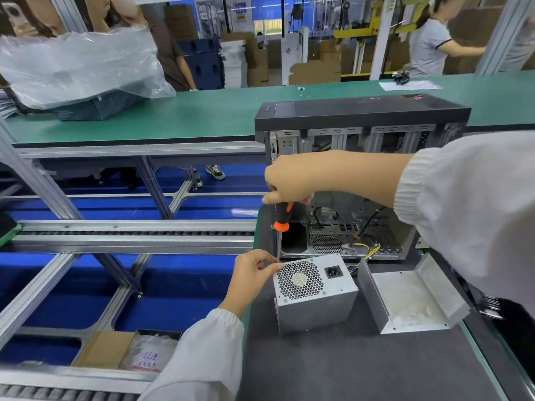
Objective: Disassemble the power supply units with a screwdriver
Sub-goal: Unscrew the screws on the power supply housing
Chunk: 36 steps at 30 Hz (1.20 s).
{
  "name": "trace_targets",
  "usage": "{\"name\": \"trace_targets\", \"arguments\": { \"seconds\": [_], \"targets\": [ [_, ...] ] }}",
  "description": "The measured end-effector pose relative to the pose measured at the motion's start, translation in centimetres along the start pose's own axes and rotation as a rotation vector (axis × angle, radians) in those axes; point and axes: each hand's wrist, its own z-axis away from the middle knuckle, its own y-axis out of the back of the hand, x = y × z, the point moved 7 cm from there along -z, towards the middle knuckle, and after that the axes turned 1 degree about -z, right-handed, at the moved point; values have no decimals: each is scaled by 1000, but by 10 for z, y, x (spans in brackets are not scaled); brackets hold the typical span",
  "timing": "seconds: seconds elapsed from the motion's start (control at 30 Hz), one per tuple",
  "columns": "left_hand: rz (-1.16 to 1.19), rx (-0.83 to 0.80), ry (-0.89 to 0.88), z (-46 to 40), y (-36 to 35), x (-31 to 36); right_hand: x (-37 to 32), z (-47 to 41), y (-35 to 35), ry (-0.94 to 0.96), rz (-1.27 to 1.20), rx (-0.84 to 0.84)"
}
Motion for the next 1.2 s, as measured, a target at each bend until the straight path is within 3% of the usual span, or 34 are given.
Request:
{"name": "trace_targets", "arguments": {
  "seconds": [0.13,0.3,0.53,0.63,0.77,1.03,1.13,1.2],
  "targets": [
    [-74,16,-53,0,0,5,3,14,3,126,-184,-3],
    [-214,13,-81,-1,-3,9,22,30,1,144,-275,168],
    [-1018,-155,-252,-8,-31,21,51,52,-19,49,-303,180],
    [-1204,-223,-289,-8,-37,24,60,55,-26,15,-267,203],
    [-1222,-242,-225,-14,-36,28,65,55,-28,-3,-260,201],
    [-1112,-111,-137,-14,-23,35,64,50,-30,9,-261,194],
    [-1005,-54,-85,-16,-14,40,65,51,-31,7,-258,189],
    [-794,-62,-11,-19,-10,41,64,52,-31,10,-253,195]
  ]
}}
